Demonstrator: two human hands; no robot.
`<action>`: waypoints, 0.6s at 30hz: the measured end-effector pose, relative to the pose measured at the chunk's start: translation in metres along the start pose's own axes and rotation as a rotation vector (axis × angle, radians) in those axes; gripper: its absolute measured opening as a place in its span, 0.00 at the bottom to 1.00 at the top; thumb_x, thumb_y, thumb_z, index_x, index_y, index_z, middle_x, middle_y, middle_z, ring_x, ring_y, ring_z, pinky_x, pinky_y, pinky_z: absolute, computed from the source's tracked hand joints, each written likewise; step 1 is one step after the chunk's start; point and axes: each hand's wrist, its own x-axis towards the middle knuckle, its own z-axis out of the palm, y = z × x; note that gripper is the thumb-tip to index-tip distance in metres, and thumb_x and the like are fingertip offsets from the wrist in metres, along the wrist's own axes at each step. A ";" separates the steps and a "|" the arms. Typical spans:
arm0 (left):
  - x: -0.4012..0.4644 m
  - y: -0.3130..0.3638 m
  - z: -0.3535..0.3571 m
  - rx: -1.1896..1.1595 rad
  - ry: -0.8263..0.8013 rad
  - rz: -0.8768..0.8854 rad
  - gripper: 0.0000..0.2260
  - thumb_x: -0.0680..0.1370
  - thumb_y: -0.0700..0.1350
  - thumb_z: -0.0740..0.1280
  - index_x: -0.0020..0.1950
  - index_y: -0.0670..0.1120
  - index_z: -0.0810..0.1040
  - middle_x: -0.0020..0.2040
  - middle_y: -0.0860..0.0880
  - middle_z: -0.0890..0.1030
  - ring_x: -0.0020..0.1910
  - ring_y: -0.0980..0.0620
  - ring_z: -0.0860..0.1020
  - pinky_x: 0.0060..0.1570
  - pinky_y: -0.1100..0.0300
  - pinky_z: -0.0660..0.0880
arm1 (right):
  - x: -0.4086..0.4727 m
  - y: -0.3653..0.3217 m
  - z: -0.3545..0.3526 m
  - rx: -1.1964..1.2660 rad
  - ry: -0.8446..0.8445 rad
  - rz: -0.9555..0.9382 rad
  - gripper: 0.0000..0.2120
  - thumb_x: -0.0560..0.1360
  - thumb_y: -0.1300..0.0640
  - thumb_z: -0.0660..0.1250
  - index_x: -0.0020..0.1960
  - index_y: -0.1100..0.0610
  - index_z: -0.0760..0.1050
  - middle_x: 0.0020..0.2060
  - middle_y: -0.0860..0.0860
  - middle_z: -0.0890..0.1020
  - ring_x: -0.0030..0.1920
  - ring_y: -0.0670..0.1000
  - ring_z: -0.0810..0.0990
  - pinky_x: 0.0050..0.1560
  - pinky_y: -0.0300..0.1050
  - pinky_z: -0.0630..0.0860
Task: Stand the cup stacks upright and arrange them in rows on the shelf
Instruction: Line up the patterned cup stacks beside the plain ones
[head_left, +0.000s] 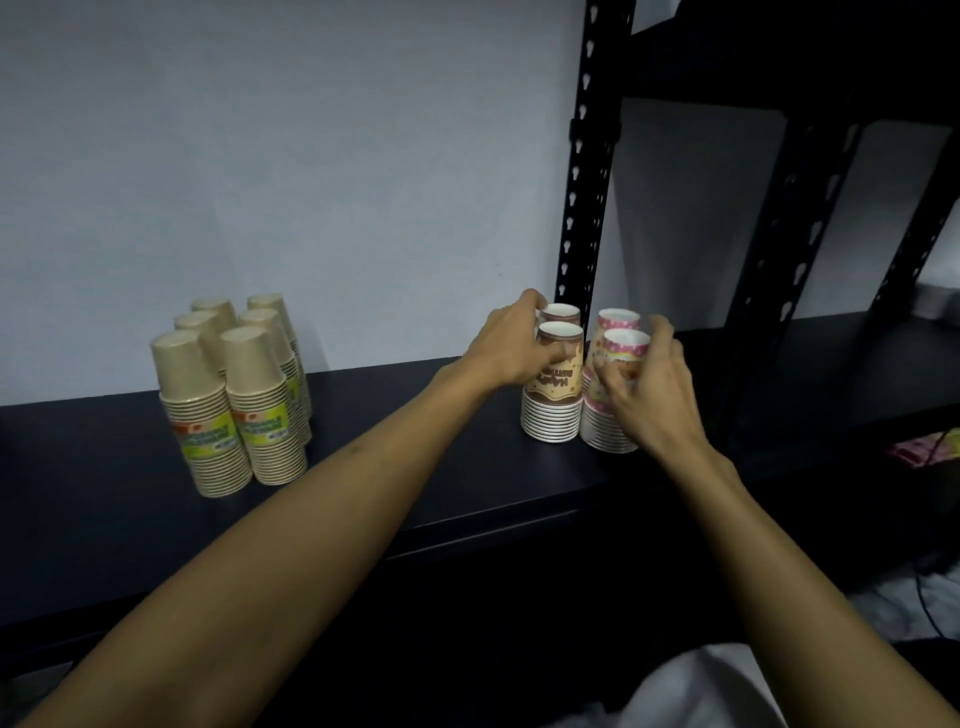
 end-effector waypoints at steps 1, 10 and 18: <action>0.002 -0.002 0.000 -0.012 -0.024 0.007 0.24 0.75 0.50 0.75 0.67 0.45 0.71 0.62 0.45 0.80 0.58 0.46 0.79 0.53 0.55 0.77 | 0.002 0.000 0.003 0.009 -0.001 -0.001 0.30 0.79 0.51 0.68 0.75 0.58 0.60 0.66 0.63 0.72 0.62 0.63 0.76 0.56 0.50 0.73; -0.002 -0.017 -0.065 0.448 -0.313 0.132 0.25 0.79 0.54 0.69 0.74 0.52 0.71 0.70 0.46 0.76 0.67 0.44 0.75 0.65 0.53 0.70 | -0.001 -0.023 0.025 0.123 -0.104 -0.114 0.25 0.75 0.50 0.73 0.67 0.53 0.67 0.59 0.55 0.80 0.55 0.56 0.81 0.55 0.54 0.79; -0.021 -0.037 -0.148 0.847 -0.460 -0.023 0.22 0.77 0.56 0.71 0.70 0.55 0.74 0.55 0.52 0.78 0.50 0.50 0.74 0.54 0.54 0.73 | 0.001 -0.080 0.083 0.167 -0.315 -0.271 0.27 0.76 0.51 0.73 0.70 0.55 0.67 0.60 0.56 0.79 0.57 0.56 0.79 0.54 0.46 0.74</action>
